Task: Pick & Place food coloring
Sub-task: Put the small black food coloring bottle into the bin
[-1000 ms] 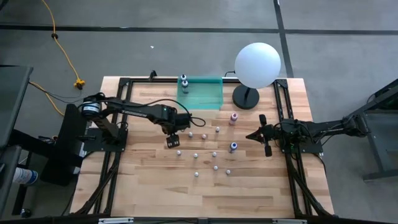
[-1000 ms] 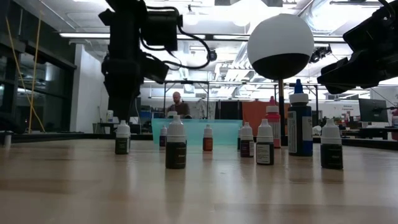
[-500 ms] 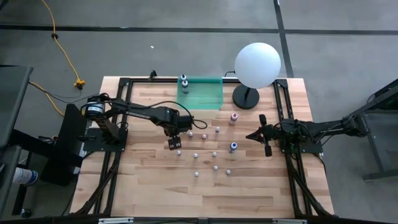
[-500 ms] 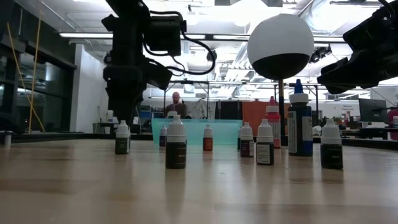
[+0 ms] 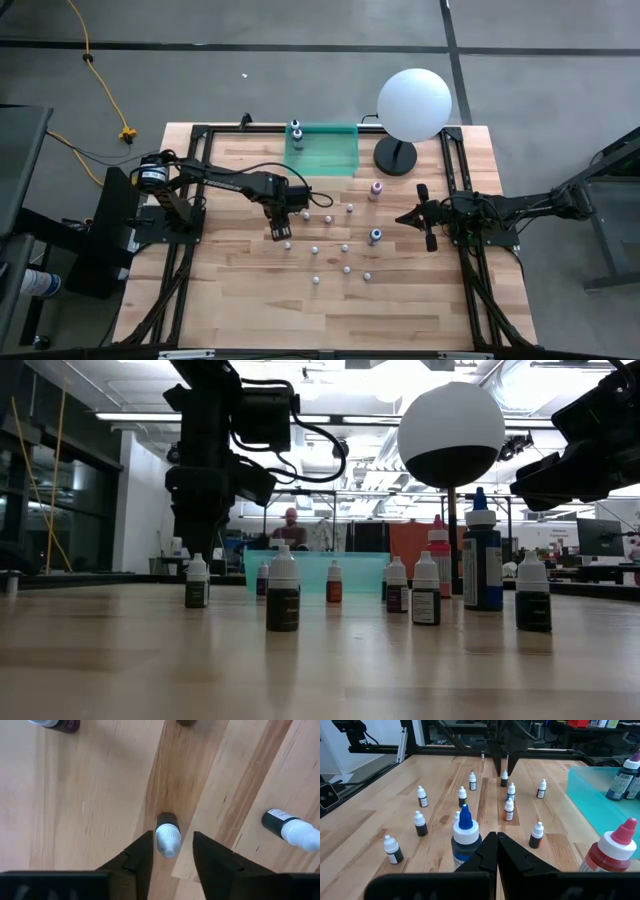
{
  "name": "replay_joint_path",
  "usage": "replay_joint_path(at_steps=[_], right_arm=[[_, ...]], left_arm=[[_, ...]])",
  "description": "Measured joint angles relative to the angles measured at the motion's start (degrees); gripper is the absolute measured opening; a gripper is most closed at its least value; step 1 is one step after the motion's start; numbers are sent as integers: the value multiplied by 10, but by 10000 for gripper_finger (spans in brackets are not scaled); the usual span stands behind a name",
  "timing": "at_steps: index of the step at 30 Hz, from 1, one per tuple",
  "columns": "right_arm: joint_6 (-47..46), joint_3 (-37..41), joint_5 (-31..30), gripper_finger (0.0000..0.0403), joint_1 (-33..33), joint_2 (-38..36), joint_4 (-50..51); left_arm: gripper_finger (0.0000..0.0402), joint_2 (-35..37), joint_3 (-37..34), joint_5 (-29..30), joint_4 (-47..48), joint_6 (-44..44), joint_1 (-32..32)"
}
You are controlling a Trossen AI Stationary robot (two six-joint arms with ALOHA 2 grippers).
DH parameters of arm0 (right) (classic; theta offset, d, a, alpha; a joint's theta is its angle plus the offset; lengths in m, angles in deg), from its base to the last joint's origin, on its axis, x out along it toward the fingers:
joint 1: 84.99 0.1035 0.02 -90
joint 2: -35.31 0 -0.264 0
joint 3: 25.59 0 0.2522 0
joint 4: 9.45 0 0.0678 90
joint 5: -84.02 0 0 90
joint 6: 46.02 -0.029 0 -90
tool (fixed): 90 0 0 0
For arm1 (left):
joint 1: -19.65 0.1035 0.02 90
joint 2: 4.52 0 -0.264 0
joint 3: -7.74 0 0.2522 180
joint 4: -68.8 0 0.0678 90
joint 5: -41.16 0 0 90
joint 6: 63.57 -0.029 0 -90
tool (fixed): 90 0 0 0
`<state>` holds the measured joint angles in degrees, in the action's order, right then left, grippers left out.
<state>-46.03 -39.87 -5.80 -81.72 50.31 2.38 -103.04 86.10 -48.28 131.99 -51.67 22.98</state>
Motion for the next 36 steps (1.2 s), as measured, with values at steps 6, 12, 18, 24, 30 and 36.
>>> replay_joint_path(at_steps=[6, 12, 18, 24, 30, 36], right_arm=[[0, 0, 0, 0, 0, 0, 0], [0, 0, 0, 0, 0, 0, 0], [0, 0, 0, 0, 0, 0, 0], [0, 0, 0, 0, 0, 0, 0], [0, 0, 0, 0, 0, 0, 0], [0, 0, 0, 0, 0, 0, 0]], left_arm=[[86, 0, 0, 0, 2, -7, 0], [48, 0, 0, 2, 2, -11, 0], [38, 1, 3, 2, 4, -16, 0], [38, 0, 51, 2, 60, -26, 0], [38, 0, 146, 10, 138, -47, 1], [38, 0, 232, 31, 166, -51, 30]])
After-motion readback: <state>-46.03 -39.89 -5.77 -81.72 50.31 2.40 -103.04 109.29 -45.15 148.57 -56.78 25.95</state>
